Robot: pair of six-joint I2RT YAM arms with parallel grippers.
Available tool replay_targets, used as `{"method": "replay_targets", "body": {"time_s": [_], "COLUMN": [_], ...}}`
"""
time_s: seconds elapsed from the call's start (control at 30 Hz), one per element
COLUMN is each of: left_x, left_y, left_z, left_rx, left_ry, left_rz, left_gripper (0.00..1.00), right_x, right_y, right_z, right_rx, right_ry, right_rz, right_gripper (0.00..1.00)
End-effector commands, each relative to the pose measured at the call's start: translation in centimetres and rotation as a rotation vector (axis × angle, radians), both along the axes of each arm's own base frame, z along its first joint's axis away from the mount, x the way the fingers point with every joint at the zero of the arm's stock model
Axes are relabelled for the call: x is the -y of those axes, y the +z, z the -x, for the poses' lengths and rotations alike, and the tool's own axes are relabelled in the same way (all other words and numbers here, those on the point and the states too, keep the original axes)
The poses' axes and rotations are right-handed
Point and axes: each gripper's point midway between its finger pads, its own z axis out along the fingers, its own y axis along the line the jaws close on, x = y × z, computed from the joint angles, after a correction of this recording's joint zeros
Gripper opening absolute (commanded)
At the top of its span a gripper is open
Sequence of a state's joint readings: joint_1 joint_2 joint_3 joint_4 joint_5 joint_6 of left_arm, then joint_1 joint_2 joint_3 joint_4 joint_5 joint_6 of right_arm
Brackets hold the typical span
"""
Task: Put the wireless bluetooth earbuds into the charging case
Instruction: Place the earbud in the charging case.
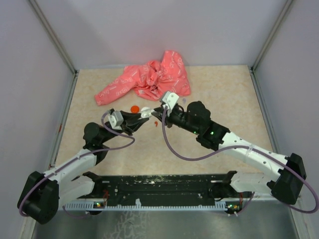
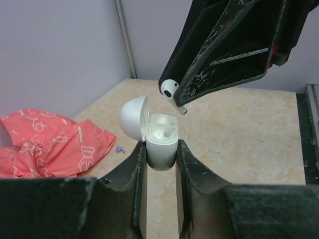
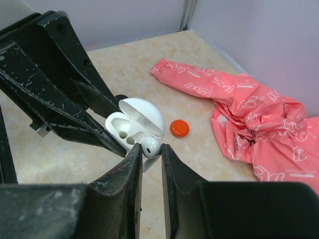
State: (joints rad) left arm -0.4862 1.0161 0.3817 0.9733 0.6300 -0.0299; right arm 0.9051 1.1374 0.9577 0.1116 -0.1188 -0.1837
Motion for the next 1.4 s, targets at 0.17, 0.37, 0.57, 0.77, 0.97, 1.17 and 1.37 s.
{"method": "replay_targets", "body": {"time_s": [0.17,0.37,0.57,0.77,0.97,1.17,1.37], "left_x": [-0.1,0.0,0.1,0.1,0.2,0.2,0.1], "left_y": [2.1,2.1,2.5,3.0,3.2,3.3,3.5], "left_z": [1.7,1.9,2.1,2.4,2.5,2.6,2.4], "left_rx": [0.071,0.057,0.035,0.011,-0.014,-0.03,-0.05], "left_ry": [-0.061,-0.075,-0.087,-0.105,-0.121,-0.128,-0.121], "left_rz": [0.056,0.06,0.082,0.109,0.127,0.142,0.162], "left_gripper": [0.0,0.0,0.0,0.0,0.0,0.0,0.0], "right_x": [-1.1,-1.3,-1.9,-2.1,-2.4,-2.7,-2.7], "right_y": [5.4,5.7,4.5,3.6,3.3,2.8,2.5], "right_z": [2.2,2.6,2.5,2.2,2.5,2.7,3.0], "right_rx": [0.135,0.145,0.128,0.119,0.107,0.098,0.09], "right_ry": [0.086,0.111,0.122,0.117,0.137,0.159,0.172], "right_rz": [-0.179,-0.201,-0.179,-0.164,-0.162,-0.156,-0.151], "right_gripper": [0.1,0.1,0.1,0.1,0.1,0.1,0.1]}}
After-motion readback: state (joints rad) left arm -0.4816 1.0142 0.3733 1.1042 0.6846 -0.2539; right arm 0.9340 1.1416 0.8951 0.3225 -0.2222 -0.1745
